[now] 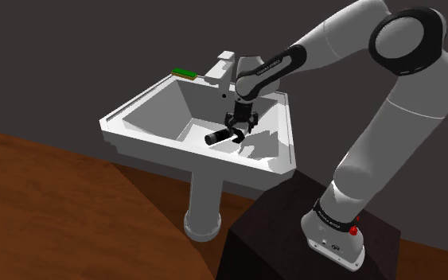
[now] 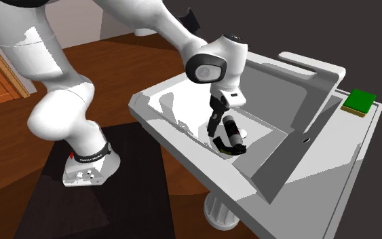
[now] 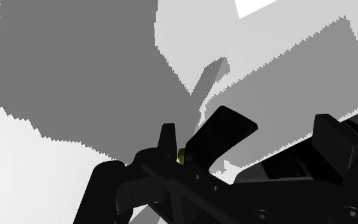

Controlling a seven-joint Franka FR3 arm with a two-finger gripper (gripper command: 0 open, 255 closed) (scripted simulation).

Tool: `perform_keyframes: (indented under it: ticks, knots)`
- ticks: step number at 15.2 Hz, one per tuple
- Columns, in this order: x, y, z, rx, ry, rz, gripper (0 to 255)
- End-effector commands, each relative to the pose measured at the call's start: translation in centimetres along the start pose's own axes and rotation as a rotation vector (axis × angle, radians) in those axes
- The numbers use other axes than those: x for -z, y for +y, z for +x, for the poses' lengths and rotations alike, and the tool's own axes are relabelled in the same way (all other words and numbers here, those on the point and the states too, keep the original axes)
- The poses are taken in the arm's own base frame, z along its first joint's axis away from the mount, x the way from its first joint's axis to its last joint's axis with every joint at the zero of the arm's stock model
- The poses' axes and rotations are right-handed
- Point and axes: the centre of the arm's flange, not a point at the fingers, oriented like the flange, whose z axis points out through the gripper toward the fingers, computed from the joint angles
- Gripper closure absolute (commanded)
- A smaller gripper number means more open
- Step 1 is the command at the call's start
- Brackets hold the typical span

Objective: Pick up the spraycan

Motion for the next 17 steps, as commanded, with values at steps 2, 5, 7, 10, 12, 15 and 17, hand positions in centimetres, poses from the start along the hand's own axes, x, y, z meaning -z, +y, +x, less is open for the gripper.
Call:
perform_keyframes:
  ticks: [2,5,7,10,12,15,17]
  knots:
    - [-2.4,-0.1,1.2,-0.038,-0.005,-0.002,0]
    - [-4.0,-0.2,1.3,-0.038,-0.005,-0.002,0]
    - [-5.0,-0.2,1.4,-0.038,-0.005,-0.002,0]
    - [-5.8,-0.2,1.4,-0.038,-0.005,-0.002,0]
    - [-5.9,-0.1,1.4,-0.038,-0.005,-0.002,255]
    - [-5.8,-0.2,1.5,-0.038,-0.005,-0.002,255]
    - [-5.8,-0.2,1.5,-0.038,-0.005,-0.002,255]
